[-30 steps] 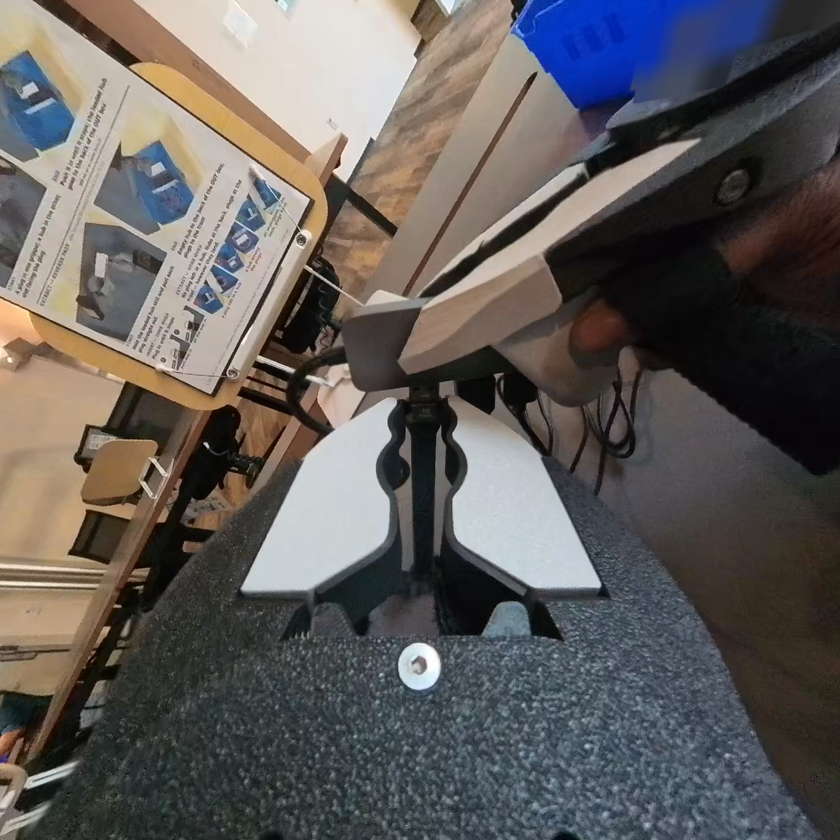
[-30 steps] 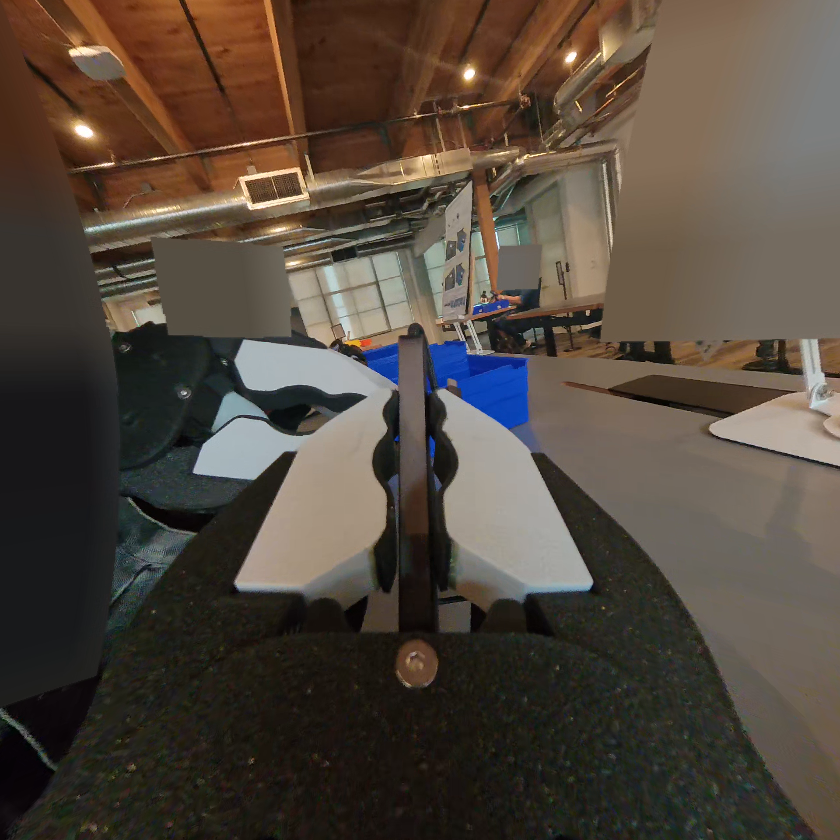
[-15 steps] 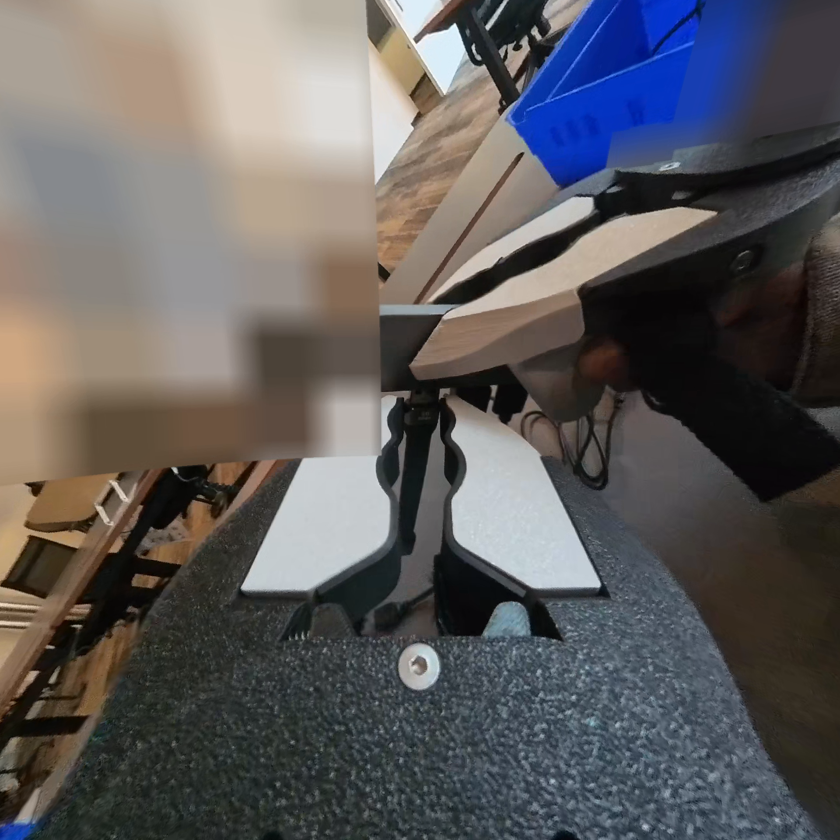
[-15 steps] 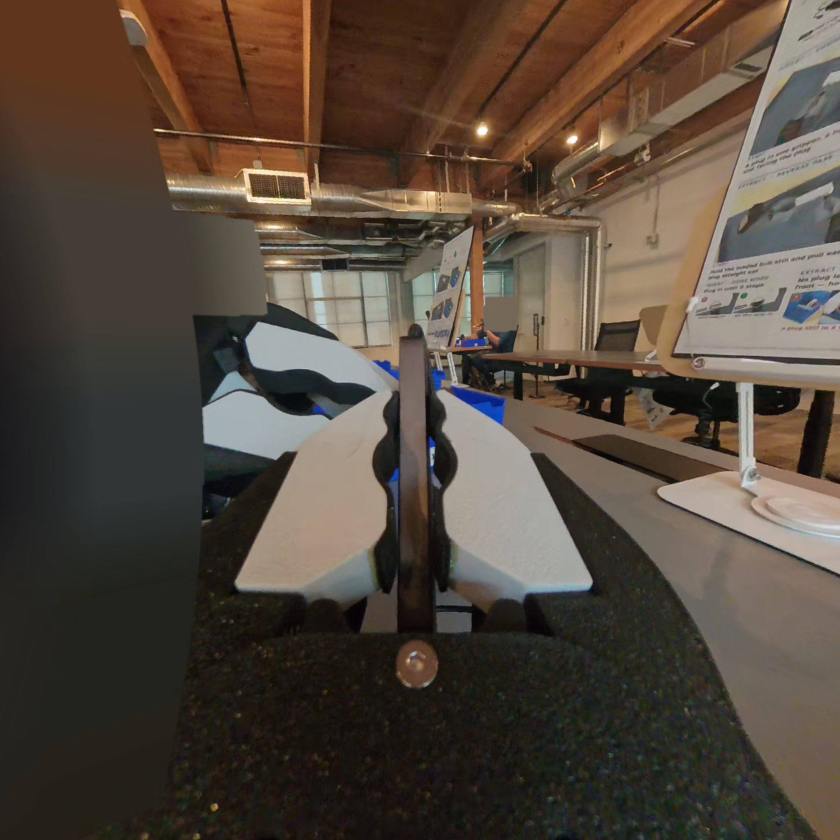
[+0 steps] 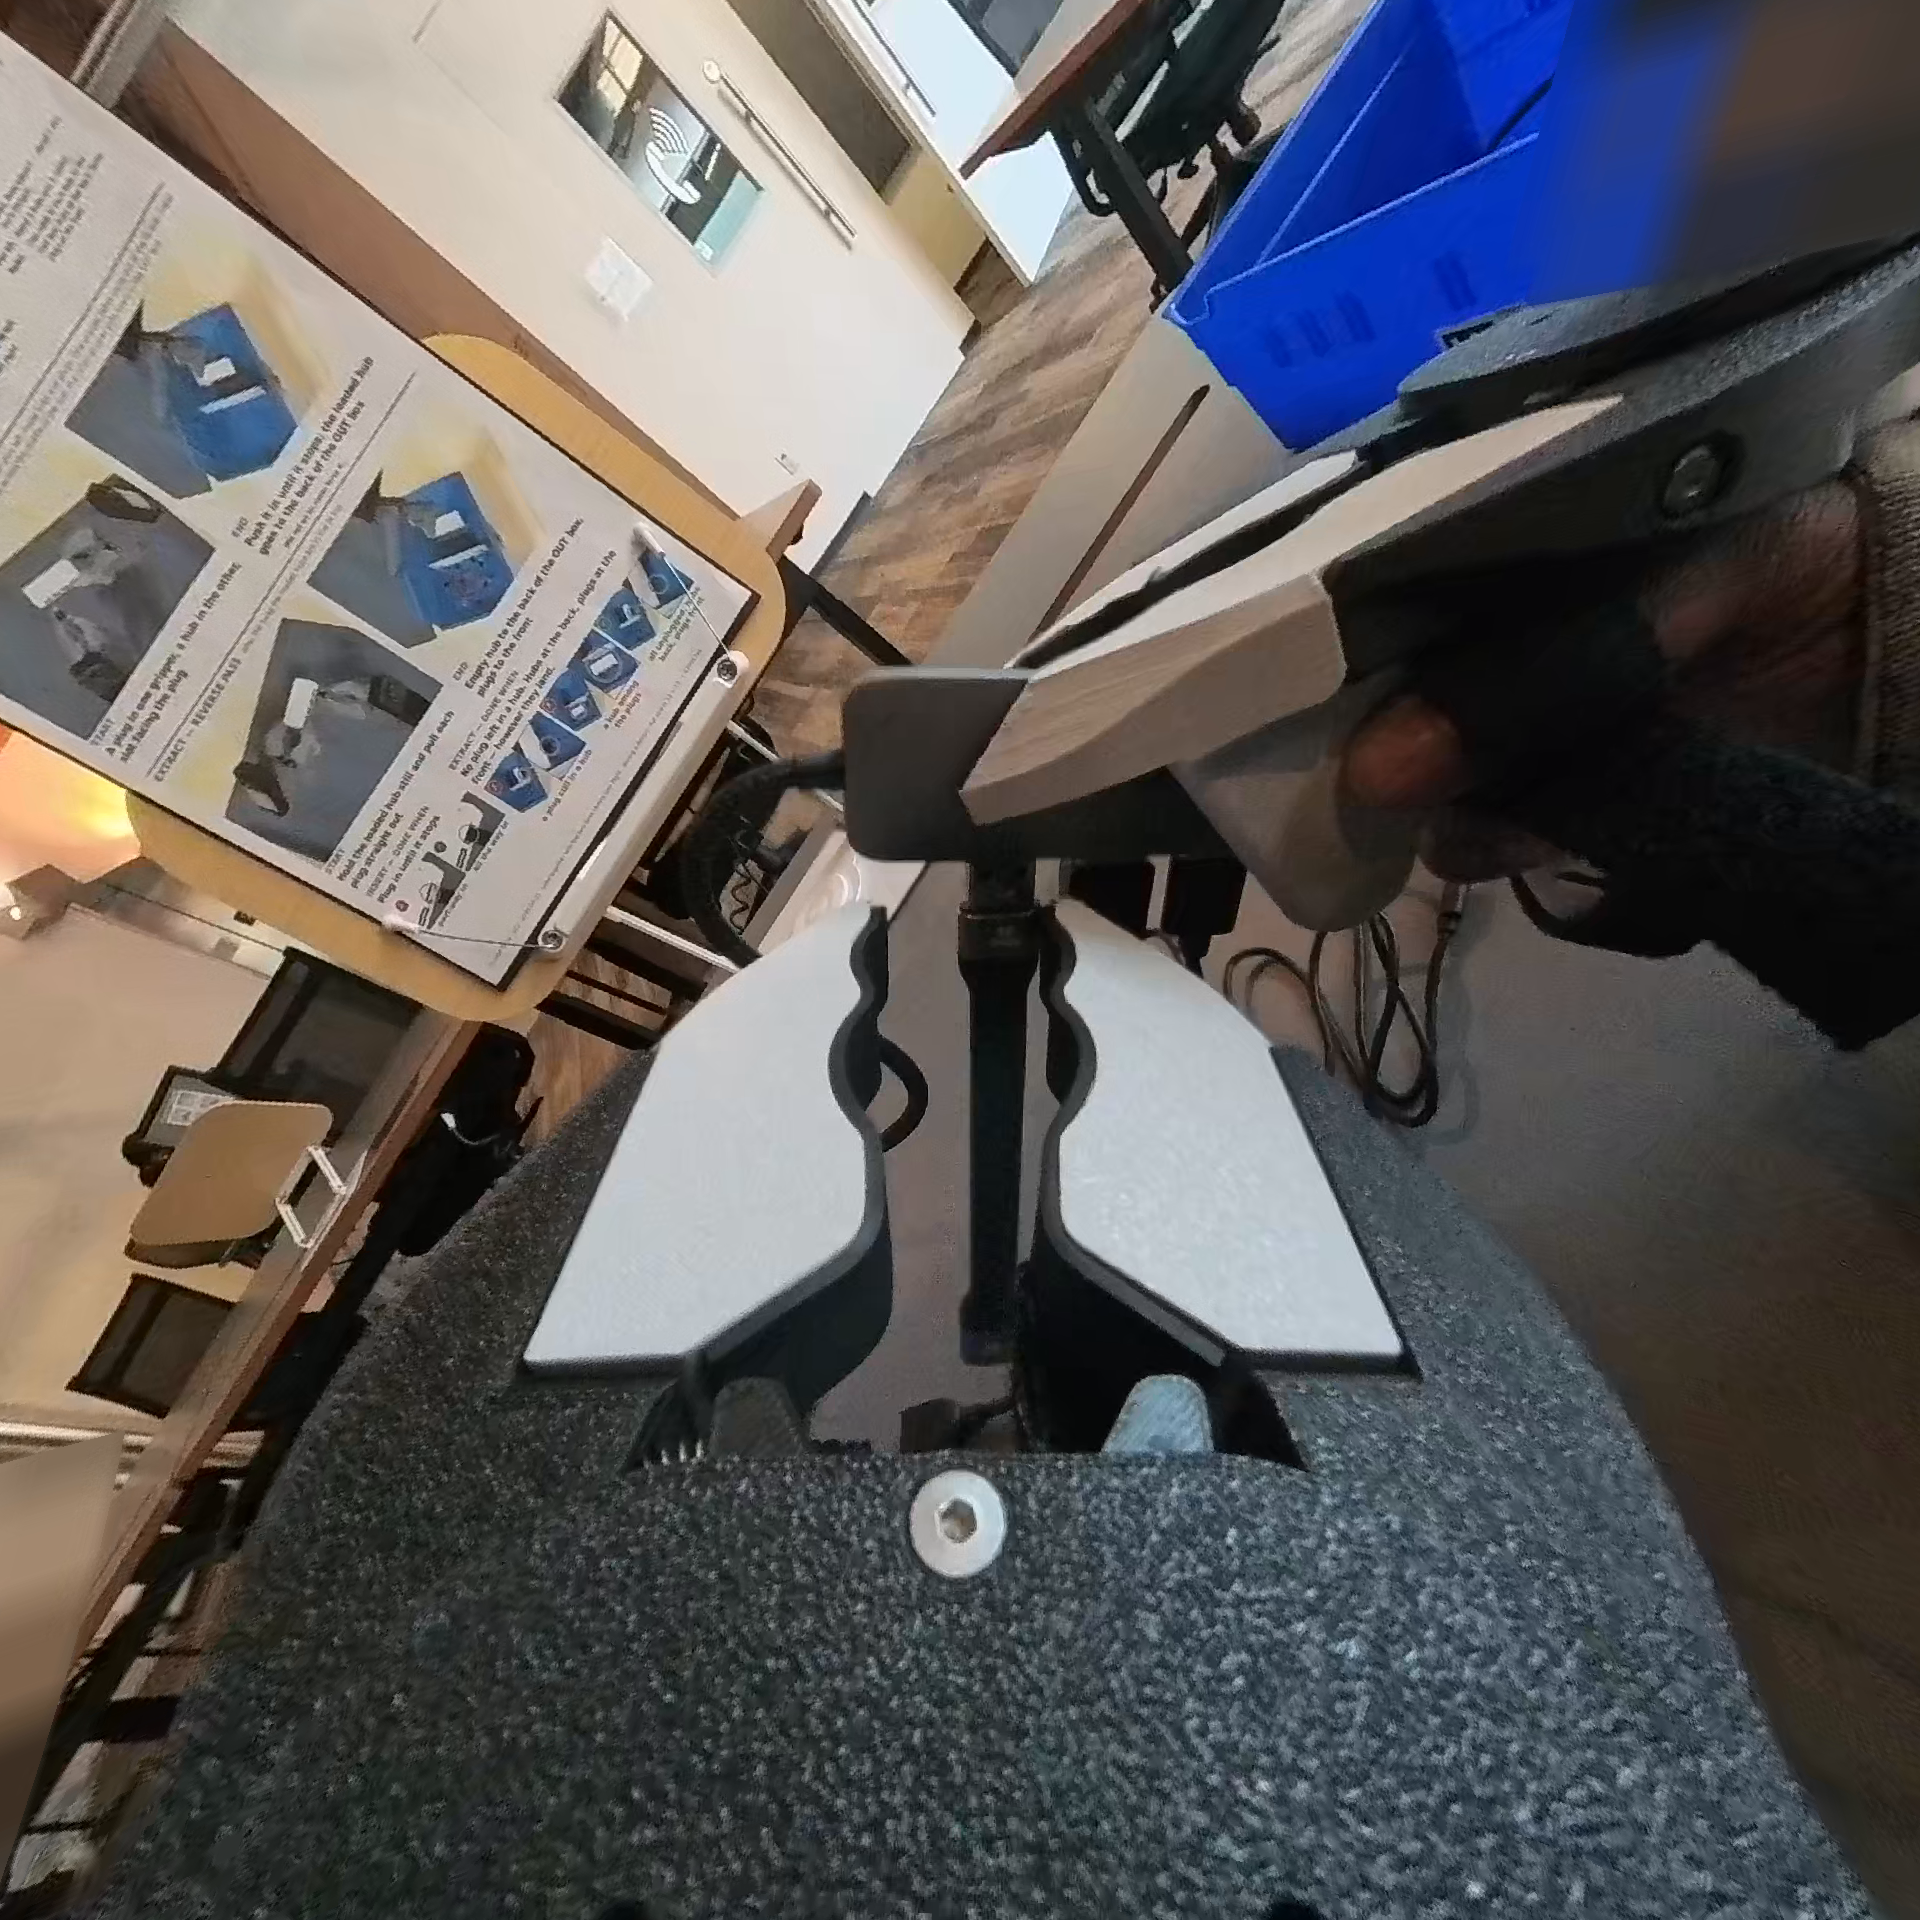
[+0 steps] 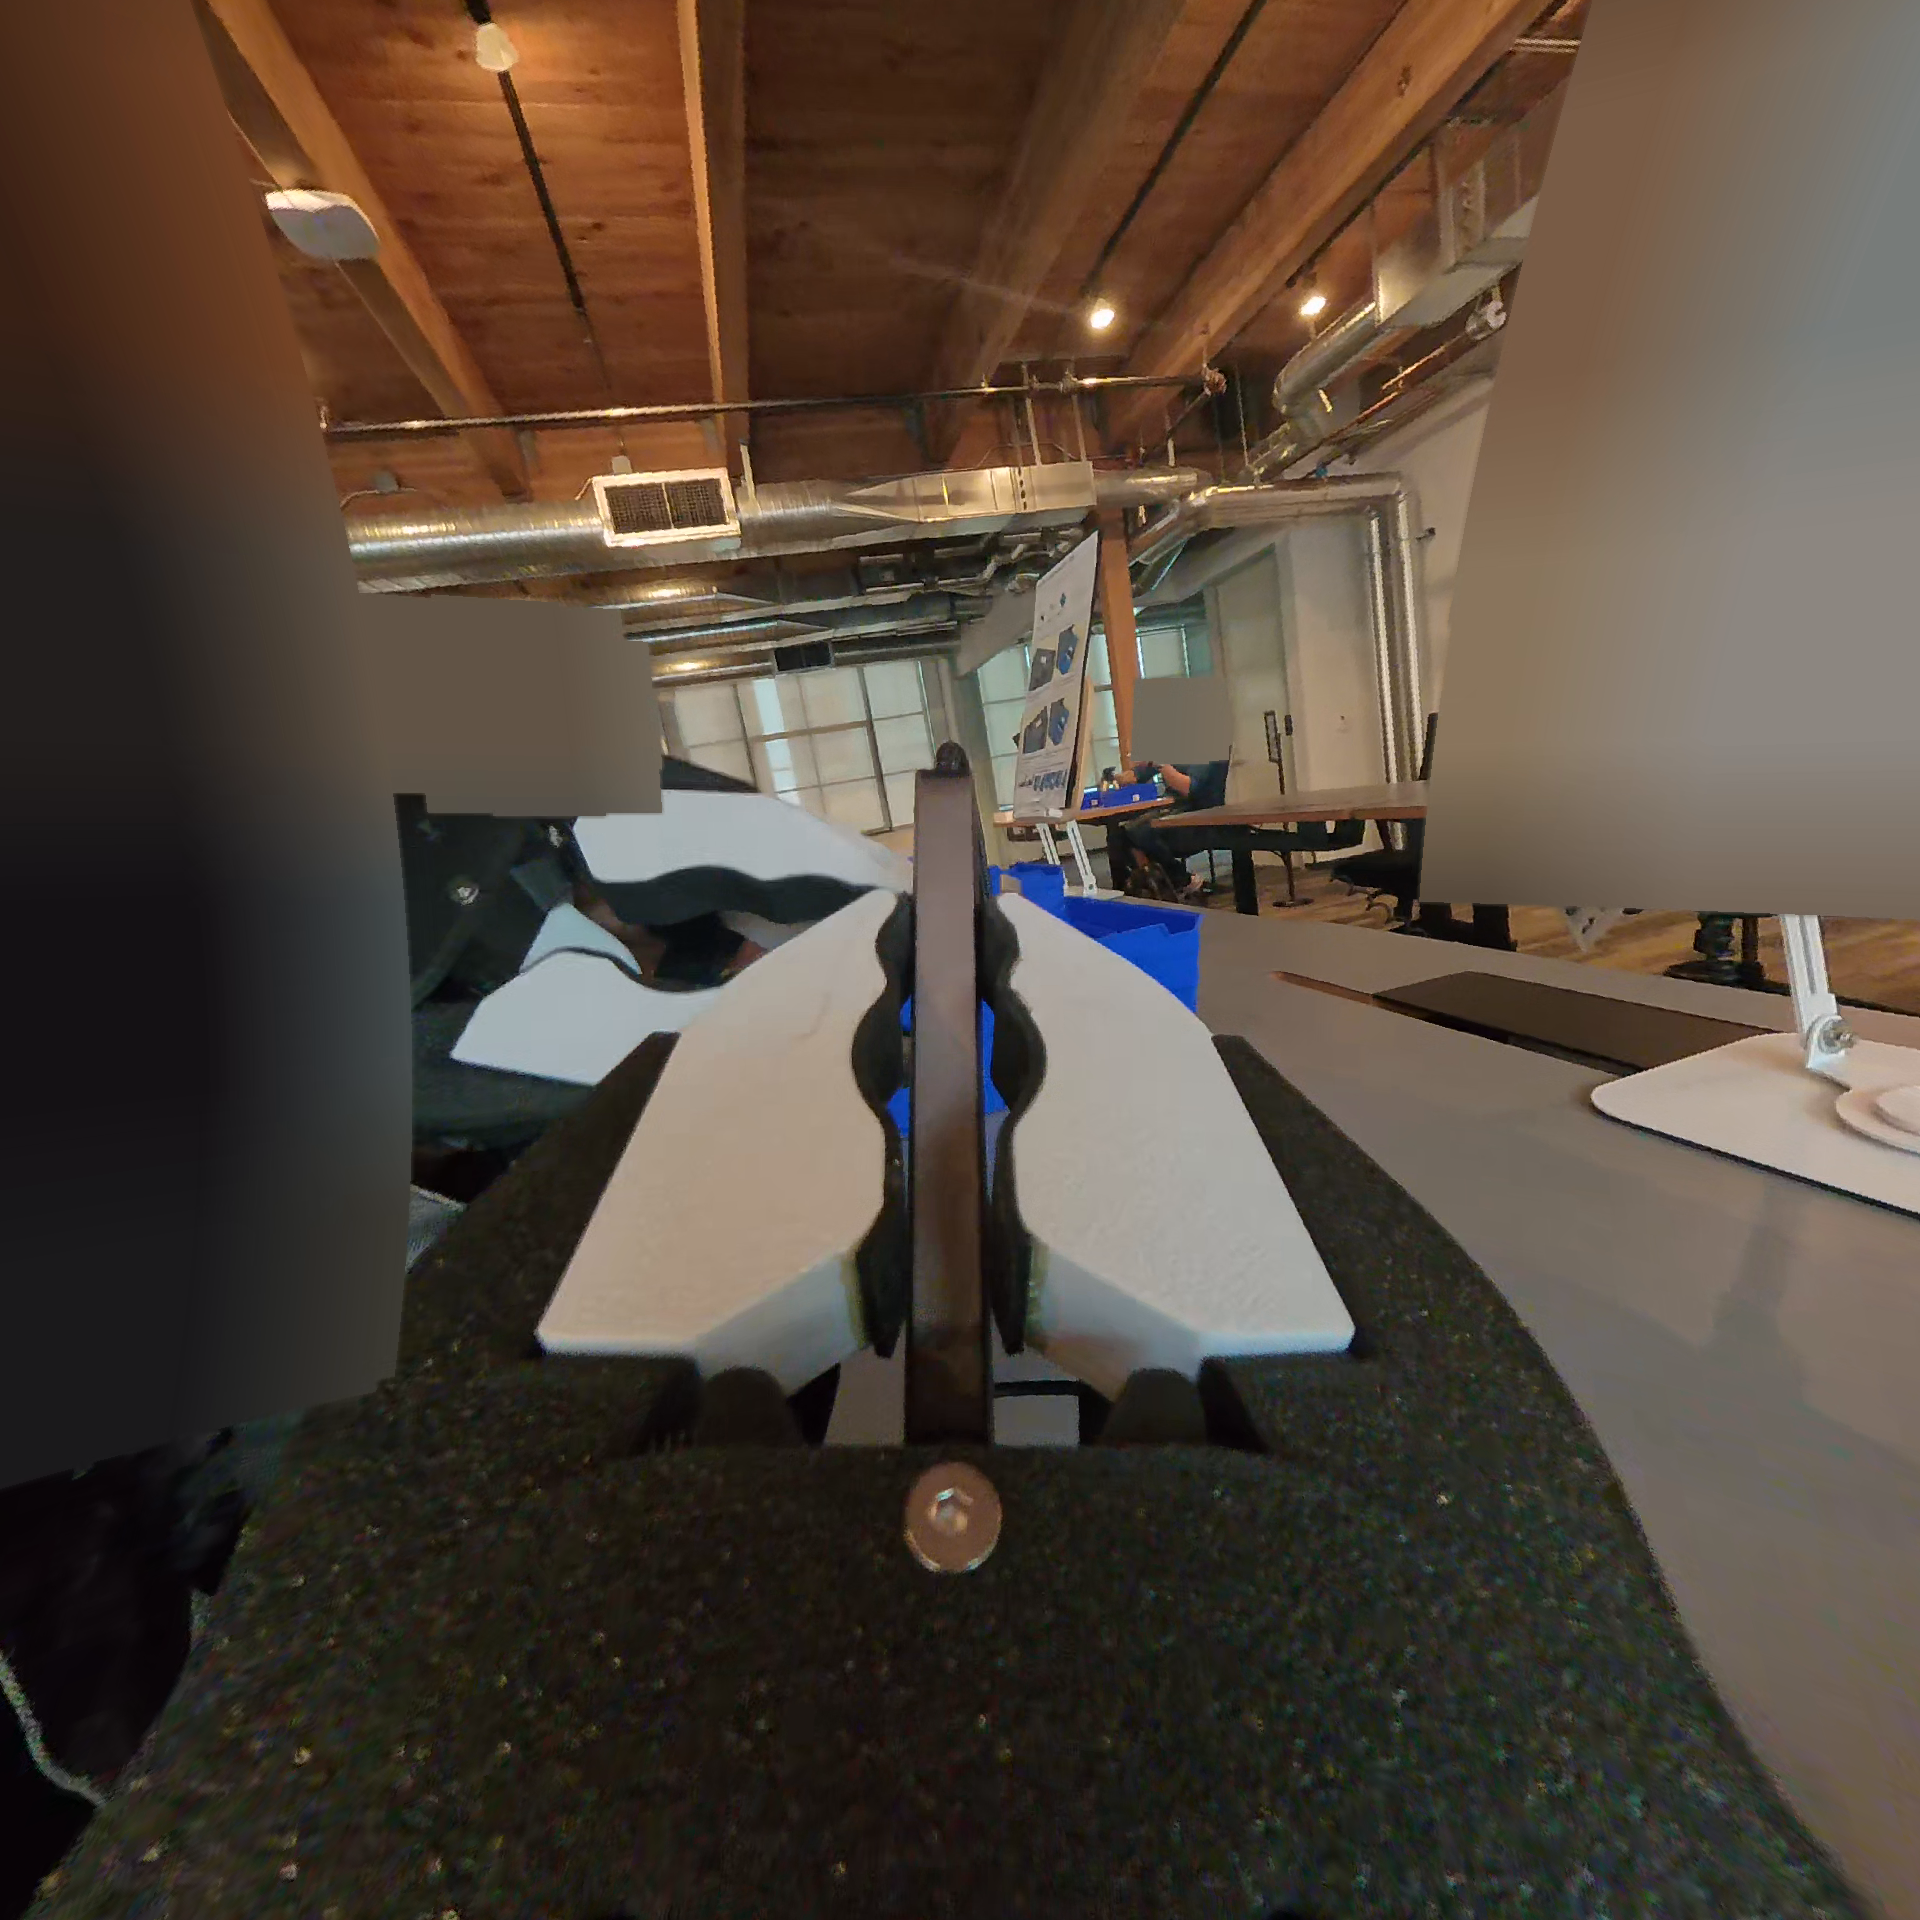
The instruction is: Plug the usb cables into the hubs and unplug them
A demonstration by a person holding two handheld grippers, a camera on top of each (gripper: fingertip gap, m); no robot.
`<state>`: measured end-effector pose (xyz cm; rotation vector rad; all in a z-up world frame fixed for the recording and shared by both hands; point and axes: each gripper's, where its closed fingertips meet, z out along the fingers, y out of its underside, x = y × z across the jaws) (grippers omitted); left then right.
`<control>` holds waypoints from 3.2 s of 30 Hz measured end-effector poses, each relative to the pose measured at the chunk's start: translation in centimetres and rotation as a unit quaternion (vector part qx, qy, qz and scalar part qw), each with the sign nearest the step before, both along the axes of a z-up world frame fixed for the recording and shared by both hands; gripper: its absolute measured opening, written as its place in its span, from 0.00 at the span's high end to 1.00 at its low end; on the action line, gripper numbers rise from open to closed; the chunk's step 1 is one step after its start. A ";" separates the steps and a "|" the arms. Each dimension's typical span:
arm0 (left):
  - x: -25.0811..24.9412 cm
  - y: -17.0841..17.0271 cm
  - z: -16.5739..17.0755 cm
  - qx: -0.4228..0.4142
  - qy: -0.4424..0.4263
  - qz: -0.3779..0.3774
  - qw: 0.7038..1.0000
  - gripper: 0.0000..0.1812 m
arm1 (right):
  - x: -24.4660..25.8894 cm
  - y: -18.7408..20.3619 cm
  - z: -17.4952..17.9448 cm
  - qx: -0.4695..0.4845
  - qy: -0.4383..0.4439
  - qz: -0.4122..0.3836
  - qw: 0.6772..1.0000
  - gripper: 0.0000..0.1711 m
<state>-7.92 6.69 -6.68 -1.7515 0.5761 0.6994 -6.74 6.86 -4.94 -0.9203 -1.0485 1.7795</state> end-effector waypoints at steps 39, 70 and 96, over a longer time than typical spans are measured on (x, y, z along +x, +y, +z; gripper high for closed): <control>-3.7 -1.7 -10.5 -0.170 -0.108 -0.163 0.966 0.81 | 0.4 3.5 -1.3 -0.043 -0.042 -0.003 0.998 0.94; -1.8 2.6 -14.6 -0.457 -0.286 -0.285 0.793 0.91 | 0.5 3.0 -1.2 -0.031 -0.037 0.002 0.999 0.94; -4.5 0.5 -1.7 -0.037 0.094 0.074 0.992 0.92 | 0.8 7.2 -2.2 -0.388 0.034 0.102 0.915 0.93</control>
